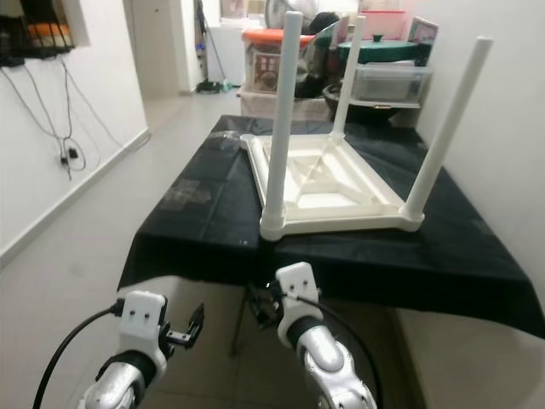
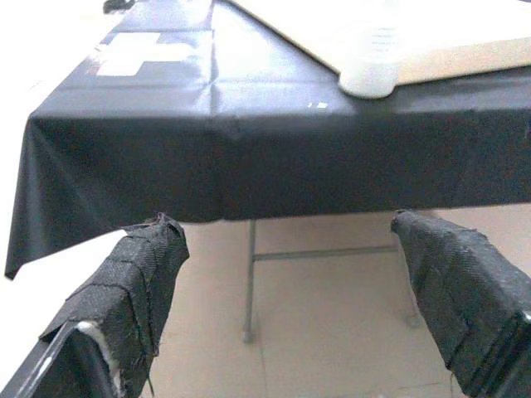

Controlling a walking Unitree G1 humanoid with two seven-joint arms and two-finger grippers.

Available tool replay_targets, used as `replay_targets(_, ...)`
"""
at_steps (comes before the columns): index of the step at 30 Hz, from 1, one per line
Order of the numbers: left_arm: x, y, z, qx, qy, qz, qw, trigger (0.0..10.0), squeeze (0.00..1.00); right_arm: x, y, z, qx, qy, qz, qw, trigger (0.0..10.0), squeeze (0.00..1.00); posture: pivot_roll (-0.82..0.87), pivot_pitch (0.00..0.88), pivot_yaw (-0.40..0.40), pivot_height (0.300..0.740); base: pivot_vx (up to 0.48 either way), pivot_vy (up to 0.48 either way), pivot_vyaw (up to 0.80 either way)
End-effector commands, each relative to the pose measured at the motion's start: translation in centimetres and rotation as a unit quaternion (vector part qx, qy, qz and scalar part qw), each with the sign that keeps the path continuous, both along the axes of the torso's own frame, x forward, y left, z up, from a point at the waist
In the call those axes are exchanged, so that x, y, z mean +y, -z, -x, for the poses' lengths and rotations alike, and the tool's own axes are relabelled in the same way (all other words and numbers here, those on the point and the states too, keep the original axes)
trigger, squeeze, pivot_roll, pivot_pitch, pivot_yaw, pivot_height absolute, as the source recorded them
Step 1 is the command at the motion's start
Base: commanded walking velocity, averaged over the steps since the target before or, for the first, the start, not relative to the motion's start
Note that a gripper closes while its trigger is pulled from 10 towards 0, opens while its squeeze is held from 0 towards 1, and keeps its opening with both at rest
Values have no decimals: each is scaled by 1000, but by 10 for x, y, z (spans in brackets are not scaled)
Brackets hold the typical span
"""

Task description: Building children table

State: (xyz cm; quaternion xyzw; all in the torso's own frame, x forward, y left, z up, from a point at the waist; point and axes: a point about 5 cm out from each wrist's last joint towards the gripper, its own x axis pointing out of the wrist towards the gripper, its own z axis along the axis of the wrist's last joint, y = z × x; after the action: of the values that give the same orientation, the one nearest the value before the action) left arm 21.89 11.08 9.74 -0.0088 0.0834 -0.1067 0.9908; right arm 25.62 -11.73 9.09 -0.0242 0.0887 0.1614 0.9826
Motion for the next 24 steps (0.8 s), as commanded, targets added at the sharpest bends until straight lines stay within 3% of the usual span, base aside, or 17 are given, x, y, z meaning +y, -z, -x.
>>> replay_targets(1, -1, 3, -1, 1, 2, -5, 1000, 10000, 0, -5, -2, -2, -9, 9, 1, 1000, 10000, 0, 53, 0, -55, 740, 0, 0, 0)
replay_targets(24, 0, 0, -3, -14, -3, -6, 1000, 10000, 0, -8, -5, -5, -27, 26, -6, 999, 10000, 0, 56, 0, -54, 740, 0, 0, 0)
